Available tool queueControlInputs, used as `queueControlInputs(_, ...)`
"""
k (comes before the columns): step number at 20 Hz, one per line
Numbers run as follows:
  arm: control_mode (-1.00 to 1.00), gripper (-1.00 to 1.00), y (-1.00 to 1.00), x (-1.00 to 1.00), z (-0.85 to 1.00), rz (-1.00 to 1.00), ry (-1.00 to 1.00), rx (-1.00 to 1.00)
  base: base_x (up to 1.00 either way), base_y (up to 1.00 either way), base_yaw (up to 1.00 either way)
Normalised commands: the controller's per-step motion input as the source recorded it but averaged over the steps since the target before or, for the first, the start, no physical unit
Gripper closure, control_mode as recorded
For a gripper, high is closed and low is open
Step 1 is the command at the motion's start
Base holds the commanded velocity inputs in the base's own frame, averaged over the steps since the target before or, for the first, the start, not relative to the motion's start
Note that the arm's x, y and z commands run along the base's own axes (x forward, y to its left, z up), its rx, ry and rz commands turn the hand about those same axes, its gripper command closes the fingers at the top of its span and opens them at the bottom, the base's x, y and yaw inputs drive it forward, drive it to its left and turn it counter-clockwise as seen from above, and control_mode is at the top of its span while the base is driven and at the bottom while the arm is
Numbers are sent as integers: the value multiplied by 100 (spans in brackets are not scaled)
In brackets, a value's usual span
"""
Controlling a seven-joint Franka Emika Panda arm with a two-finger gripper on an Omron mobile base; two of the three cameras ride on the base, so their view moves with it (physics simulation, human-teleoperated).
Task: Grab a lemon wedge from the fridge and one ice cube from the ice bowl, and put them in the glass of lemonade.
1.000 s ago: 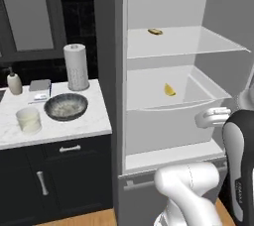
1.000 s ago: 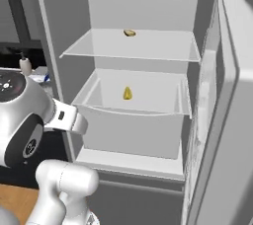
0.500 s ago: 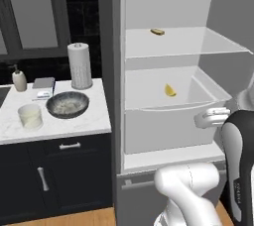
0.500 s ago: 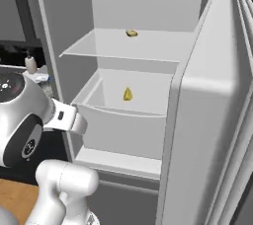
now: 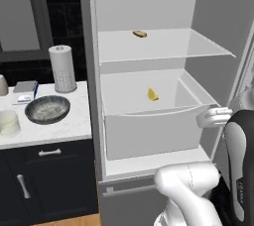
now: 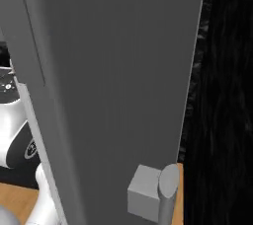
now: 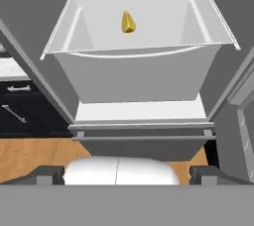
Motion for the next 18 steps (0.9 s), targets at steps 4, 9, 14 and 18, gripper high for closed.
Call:
queueControlInputs(4, 100, -100, 0, 0, 0, 0, 0, 0, 41, -13, 0)
queueControlInputs(9, -100, -100, 0, 3, -9, 0, 4, -1, 27, 0, 0)
queueControlInputs(14, -100, -100, 0, 57, -6, 0, -1, -1, 0, 0, 0)
queueControlInputs(18, -100, -100, 13, 84, -10, -2, -3, -2, 0, 0, 0)
